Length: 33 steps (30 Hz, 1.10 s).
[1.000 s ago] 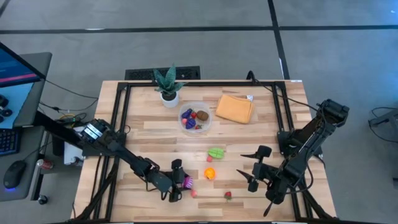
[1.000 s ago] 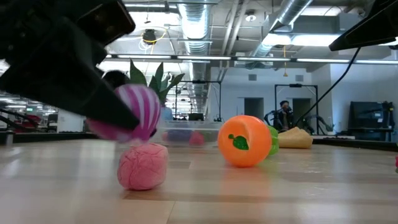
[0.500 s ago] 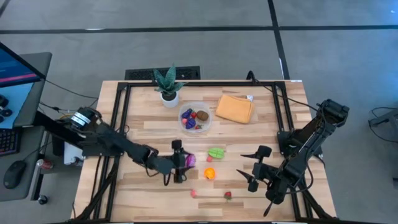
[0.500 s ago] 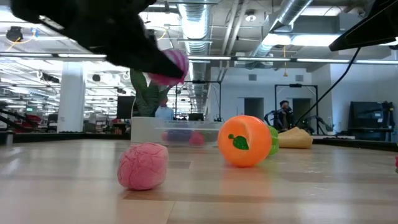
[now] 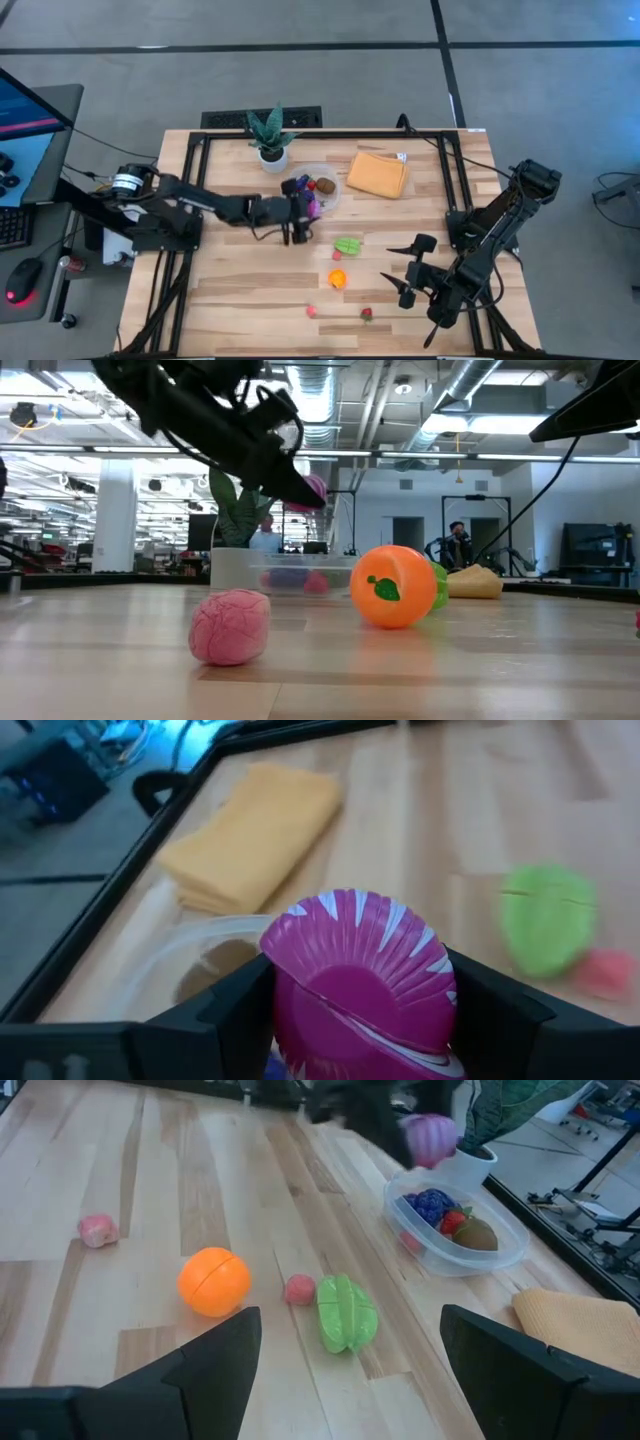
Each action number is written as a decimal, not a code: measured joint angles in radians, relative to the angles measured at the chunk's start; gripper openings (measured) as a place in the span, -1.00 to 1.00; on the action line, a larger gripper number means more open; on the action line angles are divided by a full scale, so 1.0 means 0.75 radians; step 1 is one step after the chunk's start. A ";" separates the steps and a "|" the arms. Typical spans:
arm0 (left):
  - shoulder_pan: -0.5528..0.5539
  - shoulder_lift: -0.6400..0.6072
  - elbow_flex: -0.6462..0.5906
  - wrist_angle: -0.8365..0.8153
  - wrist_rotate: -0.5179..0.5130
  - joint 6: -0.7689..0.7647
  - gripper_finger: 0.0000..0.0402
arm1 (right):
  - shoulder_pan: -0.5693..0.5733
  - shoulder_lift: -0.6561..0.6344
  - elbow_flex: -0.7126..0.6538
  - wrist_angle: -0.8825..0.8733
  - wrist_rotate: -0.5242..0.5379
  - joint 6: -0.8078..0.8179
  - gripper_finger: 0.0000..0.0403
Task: Pick and placing Produce into tupperware
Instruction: Put the purple onion into the transparent bin
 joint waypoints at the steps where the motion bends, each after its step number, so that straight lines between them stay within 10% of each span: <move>1: 0.035 0.000 0.000 0.005 0.022 0.005 0.15 | 0.000 0.000 0.000 -0.001 0.000 0.000 0.64; 14: 0.380 0.032 -0.001 0.052 0.365 -0.046 0.15 | 0.000 0.000 0.000 -0.022 0.001 0.000 0.64; 33: 0.401 0.284 0.119 0.138 0.474 -0.072 0.15 | 0.001 0.000 0.000 -0.039 0.002 0.023 0.64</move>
